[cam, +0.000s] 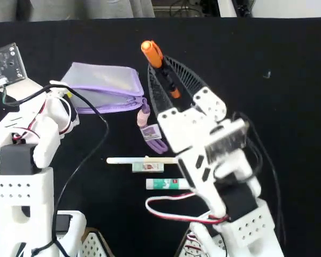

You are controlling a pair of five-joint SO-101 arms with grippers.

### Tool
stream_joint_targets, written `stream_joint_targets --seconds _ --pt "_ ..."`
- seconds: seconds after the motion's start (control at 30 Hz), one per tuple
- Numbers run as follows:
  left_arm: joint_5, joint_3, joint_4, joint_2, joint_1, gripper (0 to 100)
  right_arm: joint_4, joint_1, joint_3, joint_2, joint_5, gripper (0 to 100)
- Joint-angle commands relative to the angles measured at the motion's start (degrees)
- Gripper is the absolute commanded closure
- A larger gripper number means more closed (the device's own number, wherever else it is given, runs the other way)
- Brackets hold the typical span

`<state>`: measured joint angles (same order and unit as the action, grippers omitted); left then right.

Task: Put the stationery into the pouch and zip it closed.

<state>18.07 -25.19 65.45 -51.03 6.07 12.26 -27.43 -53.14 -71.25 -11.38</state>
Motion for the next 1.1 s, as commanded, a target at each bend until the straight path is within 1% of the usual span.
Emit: stream_joint_targets --seconds 0.0,0.2,0.37,0.5,0.57,0.7,0.83,1.07 --pt "1.32 4.79 0.09 3.78 -0.66 97 -5.89 -3.87 -2.77 -4.09 1.05 98.8" --pt "1.41 4.79 0.00 10.37 -0.75 97 -11.78 -9.49 -6.46 -3.56 1.05 98.8" --pt "2.20 4.70 0.00 11.16 -0.75 97 -17.76 -12.66 -12.00 -3.21 1.41 98.8" --pt "3.60 4.35 0.00 11.25 -0.75 97 -25.41 -14.95 -16.66 -3.12 1.41 98.8" --pt "3.60 4.26 0.00 11.25 -0.75 97 -27.96 -15.38 -17.63 -3.03 1.41 98.8" --pt "3.78 2.86 -0.88 11.25 -0.84 97 -28.75 -15.65 -16.75 -3.03 1.41 98.8" --pt "3.60 0.84 -2.02 11.25 -2.86 97 -29.10 -15.65 -15.52 -2.42 1.23 98.8" --pt "3.60 0.57 -1.85 10.90 -3.21 97 -38.59 -15.56 -15.78 8.31 0.97 98.8"
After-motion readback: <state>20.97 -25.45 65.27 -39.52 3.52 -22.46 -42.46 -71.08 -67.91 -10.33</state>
